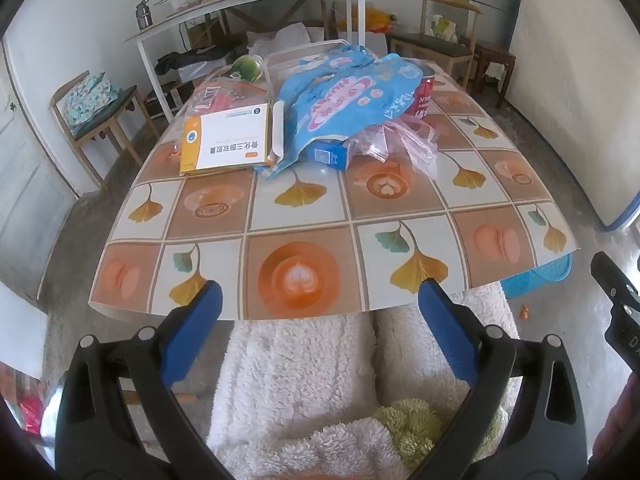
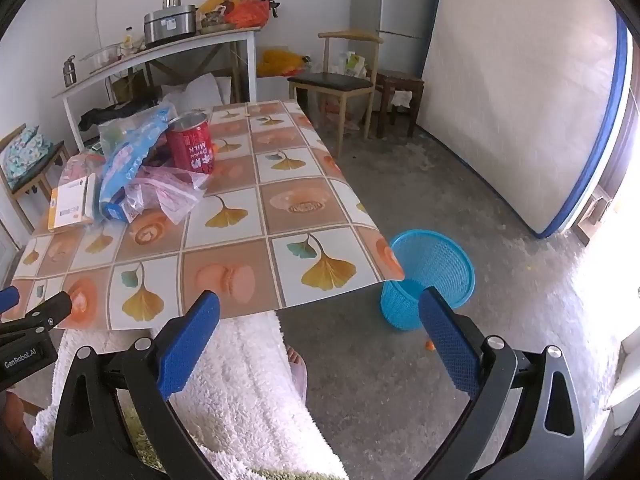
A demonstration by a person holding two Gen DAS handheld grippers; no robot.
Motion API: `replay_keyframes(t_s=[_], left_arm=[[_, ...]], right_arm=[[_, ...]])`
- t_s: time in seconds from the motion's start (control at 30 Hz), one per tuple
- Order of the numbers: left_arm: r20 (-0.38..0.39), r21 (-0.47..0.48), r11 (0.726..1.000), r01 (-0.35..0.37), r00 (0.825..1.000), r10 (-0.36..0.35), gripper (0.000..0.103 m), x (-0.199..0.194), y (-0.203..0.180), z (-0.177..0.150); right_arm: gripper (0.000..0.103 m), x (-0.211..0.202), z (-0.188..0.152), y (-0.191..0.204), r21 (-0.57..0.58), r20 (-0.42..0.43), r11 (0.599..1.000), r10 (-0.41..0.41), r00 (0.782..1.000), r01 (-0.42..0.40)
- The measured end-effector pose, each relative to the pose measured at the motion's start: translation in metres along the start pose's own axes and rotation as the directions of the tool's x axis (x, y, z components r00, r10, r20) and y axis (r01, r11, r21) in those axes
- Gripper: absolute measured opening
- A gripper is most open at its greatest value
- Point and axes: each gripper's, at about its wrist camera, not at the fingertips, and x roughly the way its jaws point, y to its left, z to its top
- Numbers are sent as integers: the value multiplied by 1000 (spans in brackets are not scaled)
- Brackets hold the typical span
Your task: Collect trash
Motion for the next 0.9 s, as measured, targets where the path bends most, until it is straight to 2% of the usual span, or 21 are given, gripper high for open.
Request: replay_keyframes(t_s=[0.9], left_arm=[[-3,2,1000,0,1000,0,94,0,0,0]], right_arm=[[97,-1,2,4,-4,5,1000,-3,1000,4]])
